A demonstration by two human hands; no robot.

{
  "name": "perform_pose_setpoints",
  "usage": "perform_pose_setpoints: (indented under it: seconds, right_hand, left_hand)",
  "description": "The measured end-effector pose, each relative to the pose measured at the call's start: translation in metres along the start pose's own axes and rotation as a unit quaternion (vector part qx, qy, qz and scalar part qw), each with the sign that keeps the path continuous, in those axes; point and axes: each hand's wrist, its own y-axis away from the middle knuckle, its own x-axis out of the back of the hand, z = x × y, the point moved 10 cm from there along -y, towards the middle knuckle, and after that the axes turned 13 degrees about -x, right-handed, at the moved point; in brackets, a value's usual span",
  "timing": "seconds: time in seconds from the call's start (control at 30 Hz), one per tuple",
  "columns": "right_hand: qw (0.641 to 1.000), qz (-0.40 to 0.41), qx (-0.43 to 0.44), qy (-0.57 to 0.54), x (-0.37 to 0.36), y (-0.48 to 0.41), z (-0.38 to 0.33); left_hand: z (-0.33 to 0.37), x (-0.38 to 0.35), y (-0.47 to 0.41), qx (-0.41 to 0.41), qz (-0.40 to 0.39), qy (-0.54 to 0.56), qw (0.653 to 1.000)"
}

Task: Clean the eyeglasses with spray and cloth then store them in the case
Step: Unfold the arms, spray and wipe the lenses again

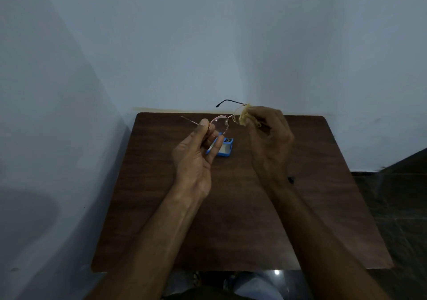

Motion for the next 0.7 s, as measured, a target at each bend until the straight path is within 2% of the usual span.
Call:
perform_pose_setpoints:
  seconds: [0.13, 0.27, 0.33, 0.43, 0.53, 0.6, 0.7]
  right_hand:
    - [0.993, 0.015, -0.095, -0.065, 0.006, -0.011, 0.015]
    - [0.997, -0.020, -0.041, -0.056, -0.003, 0.001, -0.003]
    - [0.998, -0.013, -0.037, -0.046, 0.001, -0.003, -0.001]
    - [0.998, 0.018, -0.060, -0.029, 0.016, -0.017, 0.009]
    - [0.999, -0.036, 0.011, 0.031, 0.010, -0.018, -0.005]
    - [0.992, -0.091, 0.046, 0.069, -0.001, -0.011, -0.011]
    - [0.985, -0.106, 0.064, 0.118, -0.009, -0.007, -0.013]
  left_hand:
    - [0.002, 0.000, -0.004, -0.012, -0.024, -0.021, 0.999]
    - [0.009, -0.003, -0.008, -0.057, -0.062, -0.067, 0.994]
    - [0.016, -0.005, -0.010, -0.103, -0.095, -0.108, 0.984]
    - [0.038, -0.011, -0.011, -0.221, -0.161, -0.233, 0.933]
    - [0.058, -0.020, -0.005, -0.326, -0.220, -0.338, 0.855]
    - [0.066, -0.027, 0.000, -0.369, -0.252, -0.355, 0.821]
    - [0.075, -0.035, 0.011, -0.420, -0.269, -0.374, 0.782]
